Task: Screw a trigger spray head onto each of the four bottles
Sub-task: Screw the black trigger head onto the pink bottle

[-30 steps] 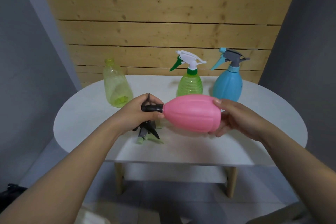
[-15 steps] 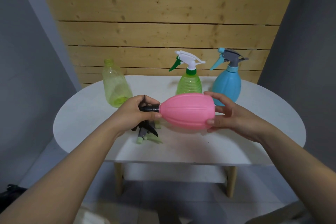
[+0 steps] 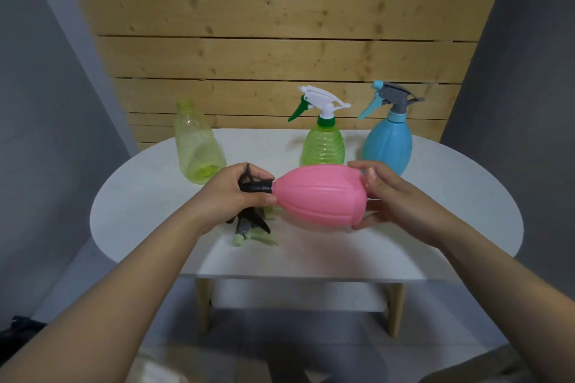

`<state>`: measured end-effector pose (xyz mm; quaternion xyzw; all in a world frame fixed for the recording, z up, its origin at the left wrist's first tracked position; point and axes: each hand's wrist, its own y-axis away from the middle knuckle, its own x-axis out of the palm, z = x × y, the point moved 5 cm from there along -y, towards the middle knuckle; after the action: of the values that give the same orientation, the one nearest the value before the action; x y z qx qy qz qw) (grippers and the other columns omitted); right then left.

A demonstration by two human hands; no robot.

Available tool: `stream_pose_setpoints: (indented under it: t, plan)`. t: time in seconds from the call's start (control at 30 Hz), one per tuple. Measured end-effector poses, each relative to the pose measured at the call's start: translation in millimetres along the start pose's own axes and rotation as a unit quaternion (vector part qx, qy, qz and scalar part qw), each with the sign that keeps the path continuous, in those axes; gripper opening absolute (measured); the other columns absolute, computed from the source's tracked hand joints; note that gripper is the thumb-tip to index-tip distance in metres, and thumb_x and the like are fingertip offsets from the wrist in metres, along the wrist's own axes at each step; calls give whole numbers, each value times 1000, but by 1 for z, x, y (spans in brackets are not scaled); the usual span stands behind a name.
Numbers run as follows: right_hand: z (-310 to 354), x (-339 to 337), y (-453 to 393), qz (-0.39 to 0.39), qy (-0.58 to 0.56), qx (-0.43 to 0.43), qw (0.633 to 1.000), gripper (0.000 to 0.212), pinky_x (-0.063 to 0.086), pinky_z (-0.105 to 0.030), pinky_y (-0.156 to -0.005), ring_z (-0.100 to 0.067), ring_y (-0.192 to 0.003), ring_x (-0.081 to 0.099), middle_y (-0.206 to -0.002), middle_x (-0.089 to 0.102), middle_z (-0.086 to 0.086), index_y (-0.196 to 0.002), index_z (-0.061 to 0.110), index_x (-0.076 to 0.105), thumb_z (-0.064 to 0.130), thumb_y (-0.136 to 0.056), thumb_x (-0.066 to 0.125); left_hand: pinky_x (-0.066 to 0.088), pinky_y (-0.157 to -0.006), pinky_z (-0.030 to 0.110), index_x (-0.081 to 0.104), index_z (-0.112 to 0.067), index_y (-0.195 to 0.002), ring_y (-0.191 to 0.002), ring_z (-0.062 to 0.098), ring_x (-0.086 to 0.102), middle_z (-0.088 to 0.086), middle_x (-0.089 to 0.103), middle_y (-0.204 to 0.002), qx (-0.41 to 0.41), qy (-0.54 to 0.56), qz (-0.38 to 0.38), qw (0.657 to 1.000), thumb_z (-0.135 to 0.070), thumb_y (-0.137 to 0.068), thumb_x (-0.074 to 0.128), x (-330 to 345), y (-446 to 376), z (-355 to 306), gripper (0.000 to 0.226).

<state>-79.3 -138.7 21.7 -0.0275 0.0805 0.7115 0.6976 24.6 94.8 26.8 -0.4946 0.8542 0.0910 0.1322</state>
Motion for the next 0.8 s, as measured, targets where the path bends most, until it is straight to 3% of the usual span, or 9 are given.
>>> stream_pose_setpoints:
  t: [0.07,0.13,0.27,0.33,0.4,0.47,0.6,0.7,0.8]
  plan:
    - [0,-1,1,50,-16,11,999,64,58,-34,-73,-28,-94,70,-118,63,-11,-129,38,45,33,-72,71,53,-63,19,66,-16,-90,-66,4,67,-2,70,-83,-5,7,-4,1000,-4,-67,79,-1,0,0,29]
    - [-1,-3,1,55,5,19,998,74,59,-35,-71,-29,-89,71,-111,66,-16,-132,34,45,28,-66,77,53,-63,18,66,-16,-89,-65,4,66,-3,70,-81,4,6,3,1000,-1,-68,77,-1,1,-2,28]
    - [-9,2,2,35,35,80,996,77,57,-32,-55,-32,-63,70,-81,71,-27,-112,13,61,75,-69,47,55,-67,18,66,-17,-86,-74,4,67,-3,71,-84,31,-1,20,999,4,-68,76,2,2,-6,30]
    - [-12,4,1,26,40,86,995,76,58,-32,-61,-31,-74,72,-88,73,-22,-108,18,66,78,-71,37,55,-69,19,66,-18,-86,-77,6,67,-1,71,-86,30,-5,18,999,1,-67,77,2,2,-6,29]
    - [-9,4,0,10,40,55,998,58,58,-27,-69,-25,-86,72,-98,74,-9,-104,33,68,72,-76,37,55,-68,20,67,-18,-87,-76,7,68,0,71,-87,20,-9,15,1000,-2,-67,78,1,1,-4,28]
    - [-4,3,0,-18,26,26,999,40,57,-23,-65,-18,-85,72,-101,72,1,-105,46,62,65,-77,42,54,-63,18,66,-16,-88,-72,7,68,0,71,-85,9,-6,14,1000,-3,-68,78,2,1,-2,28]
    - [0,2,0,-4,-10,3,1000,46,59,-30,-66,-26,-85,72,-110,65,-6,-122,40,51,52,-78,55,52,-62,16,66,-11,-95,-72,6,68,1,70,-88,-7,3,4,1000,-4,-68,78,-1,-1,2,31]
    - [1,0,1,38,1,11,999,65,58,-34,-73,-25,-96,69,-116,64,-3,-127,40,48,24,-70,76,51,-62,15,65,-9,-96,-71,3,67,1,70,-88,-5,9,2,1000,-2,-68,78,-1,-1,1,31]
    - [0,0,1,23,25,15,999,63,59,-34,-70,-27,-84,71,-104,69,-13,-126,36,51,31,-67,75,51,-62,14,66,-12,-92,-70,2,67,-2,70,-85,15,0,7,1000,-1,-68,77,0,0,-3,29]
